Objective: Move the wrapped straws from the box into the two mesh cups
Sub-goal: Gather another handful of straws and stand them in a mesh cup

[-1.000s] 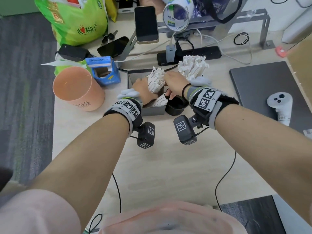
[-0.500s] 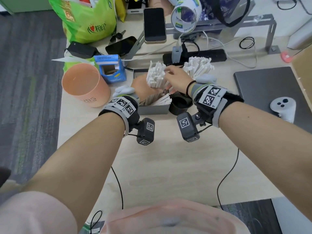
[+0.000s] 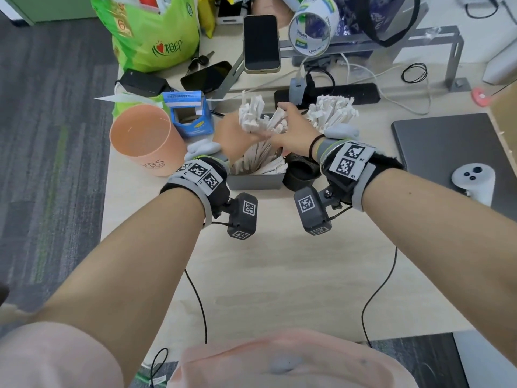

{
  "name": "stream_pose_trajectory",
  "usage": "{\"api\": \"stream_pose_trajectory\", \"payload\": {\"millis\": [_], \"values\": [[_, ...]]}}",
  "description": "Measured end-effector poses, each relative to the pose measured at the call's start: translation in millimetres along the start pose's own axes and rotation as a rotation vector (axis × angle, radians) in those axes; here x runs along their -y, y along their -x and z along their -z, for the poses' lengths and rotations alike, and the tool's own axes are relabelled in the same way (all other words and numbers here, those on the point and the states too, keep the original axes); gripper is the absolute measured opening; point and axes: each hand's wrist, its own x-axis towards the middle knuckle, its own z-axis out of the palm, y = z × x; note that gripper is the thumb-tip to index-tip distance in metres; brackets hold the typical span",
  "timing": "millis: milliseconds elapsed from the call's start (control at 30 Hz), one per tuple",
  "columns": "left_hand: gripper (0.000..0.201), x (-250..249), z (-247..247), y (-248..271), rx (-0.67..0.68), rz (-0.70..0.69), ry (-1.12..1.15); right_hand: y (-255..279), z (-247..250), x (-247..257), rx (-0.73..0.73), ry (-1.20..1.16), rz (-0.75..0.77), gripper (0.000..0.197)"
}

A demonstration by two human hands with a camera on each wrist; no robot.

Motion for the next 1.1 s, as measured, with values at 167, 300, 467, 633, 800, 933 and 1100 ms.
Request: {"api": "stream_pose_trajectory", "payload": {"millis": [167,300,467,633,800,933,1100], "values": [[0.019,21,0,-2,-0.235,0.025,-0.289,-2,1,-1,-0.001,0.028,0.01,0.07],[0.048,12,3,1,0.1,0.045,-0.36,-5,2,-2,0.012,0.018,-0.006,0.068],[0.049,-3,5,-4,-0.034,0.0,-0.3,-5,4,-1,0.033,-0.028,-0.022,0.069],[0.031,6,-2,-1,-0.001,0.004,-0.384,-6,2,-6,0.034,0.017,-0.006,0.064],[0.051,-6,1,-3,-0.107,0.021,-0.312,-10,2,-11,0.023,0.082,0.041,0.055],[0.034,-7,1,1,-0.09,0.08,-0.353,-9,2,-13,0.036,0.116,0.044,0.053],[0.021,-19,17,4,-0.217,0.139,-0.258,-7,6,-12,0.03,0.095,0.069,0.055]]}}
